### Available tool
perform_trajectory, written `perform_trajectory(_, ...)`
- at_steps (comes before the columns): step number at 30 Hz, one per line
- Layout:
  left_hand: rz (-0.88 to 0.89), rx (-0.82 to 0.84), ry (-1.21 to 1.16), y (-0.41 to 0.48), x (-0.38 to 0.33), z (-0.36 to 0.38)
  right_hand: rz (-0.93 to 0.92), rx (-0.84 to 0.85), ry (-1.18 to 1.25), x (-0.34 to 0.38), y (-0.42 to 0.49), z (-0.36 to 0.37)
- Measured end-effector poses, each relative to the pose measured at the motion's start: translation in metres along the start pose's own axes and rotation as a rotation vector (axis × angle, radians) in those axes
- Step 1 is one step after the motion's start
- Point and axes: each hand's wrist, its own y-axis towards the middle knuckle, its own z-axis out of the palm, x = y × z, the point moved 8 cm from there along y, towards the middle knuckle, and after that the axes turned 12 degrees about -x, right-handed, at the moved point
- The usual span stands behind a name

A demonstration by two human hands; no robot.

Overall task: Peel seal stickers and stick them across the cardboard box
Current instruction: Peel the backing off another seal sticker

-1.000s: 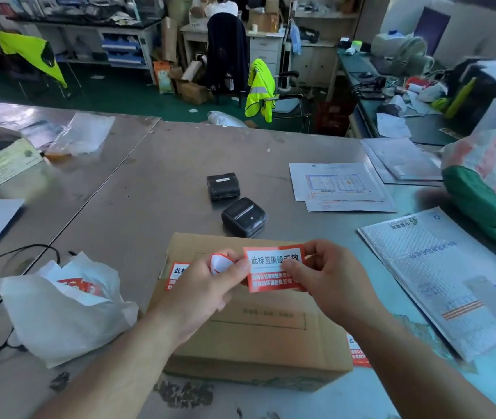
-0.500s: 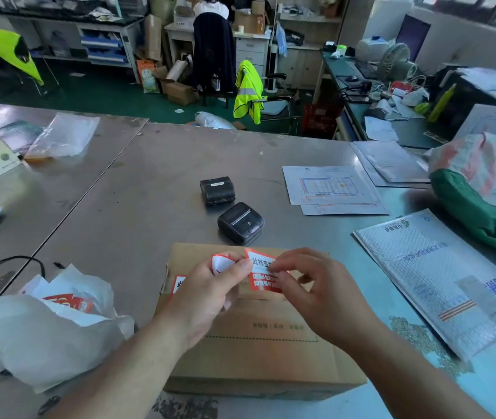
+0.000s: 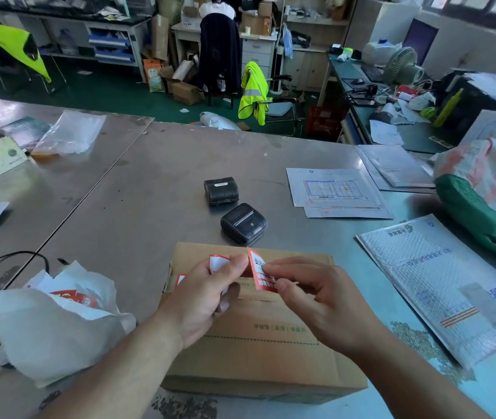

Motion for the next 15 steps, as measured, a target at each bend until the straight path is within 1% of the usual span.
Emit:
perform_trajectory(5, -0.004, 0.062, -0.048, -0.001, 0.002, 0.004, -0.075, -0.013, 0.002, 0.008, -0.001, -0.004)
perform_trajectory(15, -0.014, 0.097, -0.075, -0.002, 0.004, 0.013, -0.144, 0.027, 0.014, 0.011, -0.003, -0.009)
